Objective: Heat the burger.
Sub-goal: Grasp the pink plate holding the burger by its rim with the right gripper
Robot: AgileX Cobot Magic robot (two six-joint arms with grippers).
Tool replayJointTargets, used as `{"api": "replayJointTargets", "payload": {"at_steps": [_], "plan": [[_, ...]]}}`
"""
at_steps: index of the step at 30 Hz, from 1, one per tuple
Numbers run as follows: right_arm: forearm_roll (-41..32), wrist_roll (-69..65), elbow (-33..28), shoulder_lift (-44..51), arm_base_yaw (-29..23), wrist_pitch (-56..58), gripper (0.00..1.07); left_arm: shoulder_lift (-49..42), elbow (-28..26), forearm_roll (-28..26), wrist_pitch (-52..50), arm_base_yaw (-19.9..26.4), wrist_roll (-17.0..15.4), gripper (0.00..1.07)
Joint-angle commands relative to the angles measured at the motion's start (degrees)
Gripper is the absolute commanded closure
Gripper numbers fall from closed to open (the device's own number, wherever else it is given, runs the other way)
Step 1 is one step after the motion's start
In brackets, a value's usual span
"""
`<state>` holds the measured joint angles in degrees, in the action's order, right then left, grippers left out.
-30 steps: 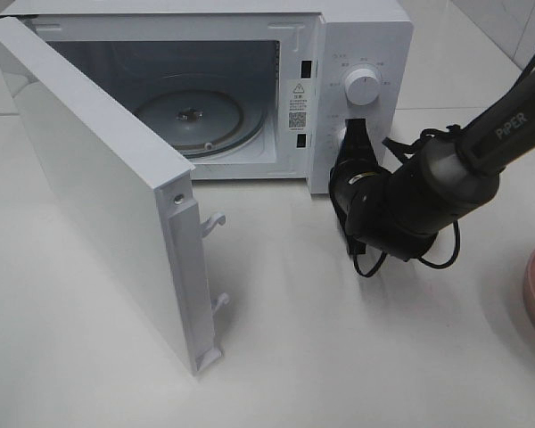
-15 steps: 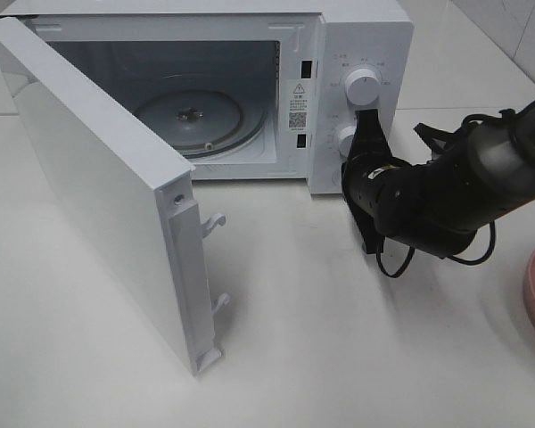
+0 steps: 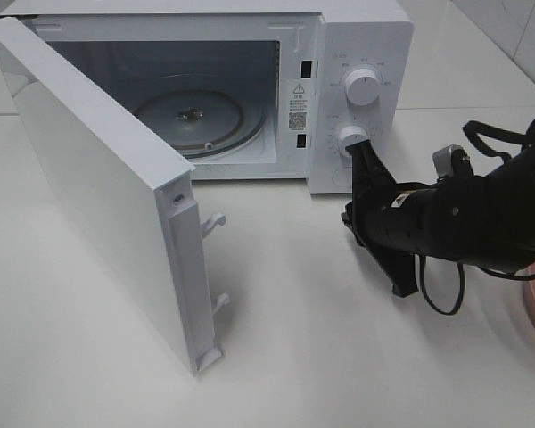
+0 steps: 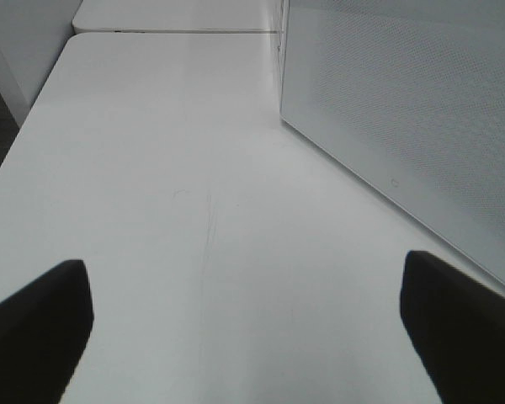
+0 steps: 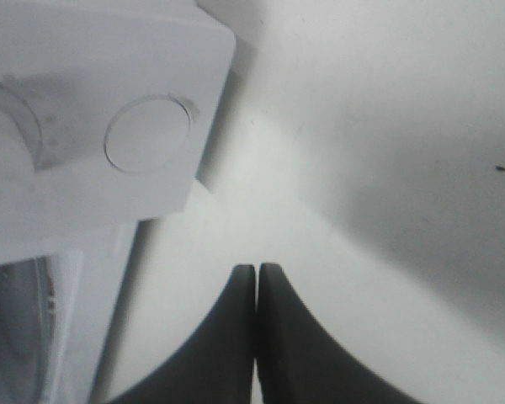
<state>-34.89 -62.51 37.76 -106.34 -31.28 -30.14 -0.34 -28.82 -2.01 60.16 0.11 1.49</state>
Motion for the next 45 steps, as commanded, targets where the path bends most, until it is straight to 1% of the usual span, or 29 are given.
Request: {"api": "replayJointTargets", "payload": {"at_steps": [1,4,6,8,9,12,14,15,17,18,19,21,22,23,24,25,26,27,32,35,36,38,39,40,41,42,43,44,45], "plan": [[1.60,5.39,-0.29,2.12,0.40,6.13,1.07,-1.09,0.23,-0.06,-0.74,-0.23,-0.23,0.16],[1.60,9.40,-0.29,3.50,0.40,9.40,1.07,-1.09,0.23,-0.06,-0.74,-0.23,-0.23,0.16],[1.60,16.79,-0.23,5.84,1.03,15.30,1.07,-1.09,0.23,-0.06,-0.74,-0.23,-0.23,0.16],[1.60,18.51,-0.23,6.36,1.32,17.36,1.07,-1.09,0.23,-0.06,-0.74,-0.23,-0.23,0.16],[1.83,24.01,-0.23,7.45,2.46,20.80,1.07,-1.09,0.23,-0.06,-0.74,-0.23,-0.23,0.16],[1.89,26.93,-0.23,7.96,3.09,22.98,1.07,-1.09,0.23,-0.06,-0.74,-0.23,-0.23,0.16],[2.86,37.59,-0.23,10.08,5.21,30.14,1.07,-1.09,0.23,-0.06,-0.74,-0.23,-0.23,0.16],[2.86,37.59,-0.23,10.08,5.21,30.14,1.07,-1.09,0.23,-0.06,-0.74,-0.23,-0.23,0.16],[4.13,43.09,-0.23,11.69,6.59,34.84,1.07,-1.09,0.23,-0.06,-0.74,-0.23,-0.23,0.16],[4.13,43.09,-0.23,11.69,6.59,34.84,1.07,-1.09,0.23,-0.06,-0.74,-0.23,-0.23,0.16],[6.53,46.70,0.52,13.06,7.56,39.08,1.07,-1.09,0.23,-0.06,-0.74,-0.23,-0.23,0.16],[7.85,48.13,0.92,13.64,7.91,41.08,1.07,-1.09,0.23,-0.06,-0.74,-0.23,-0.23,0.16],[11.23,49.39,2.18,14.95,8.59,45.66,1.07,-1.09,0.23,-0.06,-0.74,-0.23,-0.23,0.16],[11.23,49.39,2.18,14.95,8.59,45.66,1.07,-1.09,0.23,-0.06,-0.74,-0.23,-0.23,0.16],[13.24,49.39,2.92,15.64,8.82,48.07,1.07,-1.09,0.23,-0.06,-0.74,-0.23,-0.23,0.16],[16.96,49.27,4.47,16.79,9.11,52.37,1.06,-1.09,0.23,-0.06,-0.74,-0.23,-0.23,0.16],[16.96,49.27,4.47,16.79,9.11,52.37,1.06,-1.09,0.23,-0.06,-0.74,-0.23,-0.23,0.16],[19.54,49.27,5.61,17.99,9.11,55.29,1.06,-1.09,0.23,-0.06,-0.74,-0.23,-0.23,0.16],[23.09,49.73,7.56,20.51,9.11,60.96,1.04,-1.09,0.23,-0.06,-0.74,-0.23,-0.23,0.16],[24.01,54.26,7.96,22.17,9.11,64.23,1.02,-1.09,0.23,-0.06,-0.74,-0.23,-0.23,0.16],[24.01,58.10,7.96,23.61,9.11,66.75,0.98,-1.09,0.23,-0.06,-0.74,-0.23,-0.23,0.16],[24.01,59.13,7.96,24.06,9.11,67.84,0.96,-1.09,0.23,-0.06,-0.74,-0.23,-0.23,0.16],[24.18,61.02,7.96,25.15,9.11,70.19,0.89,-1.09,0.23,-0.06,-0.74,-0.23,-0.23,0.16],[24.18,61.02,7.96,25.15,9.11,70.19,0.89,-1.09,0.23,-0.06,-0.74,-0.23,-0.23,0.16],[24.47,61.99,7.96,25.55,9.11,71.10,0.83,-1.09,0.23,-0.06,-0.74,-0.23,-0.23,0.16],[25.55,62.51,7.96,26.30,9.11,72.59,0.67,-1.09,0.23,-0.06,-0.74,-0.23,-0.23,0.16],[25.55,62.51,7.96,26.30,9.11,72.59,0.67,-1.09,0.23,-0.06,-0.74,-0.23,-0.23,0.16],[26.64,62.51,7.96,26.59,9.11,72.99,0.58,-1.09,0.23,-0.06,-0.74,-0.23,-0.23,0.16],[28.71,62.51,7.96,26.93,9.11,73.57,0.39,-1.09,0.23,-0.06,-0.74,-0.23,-0.23,0.16]]}}
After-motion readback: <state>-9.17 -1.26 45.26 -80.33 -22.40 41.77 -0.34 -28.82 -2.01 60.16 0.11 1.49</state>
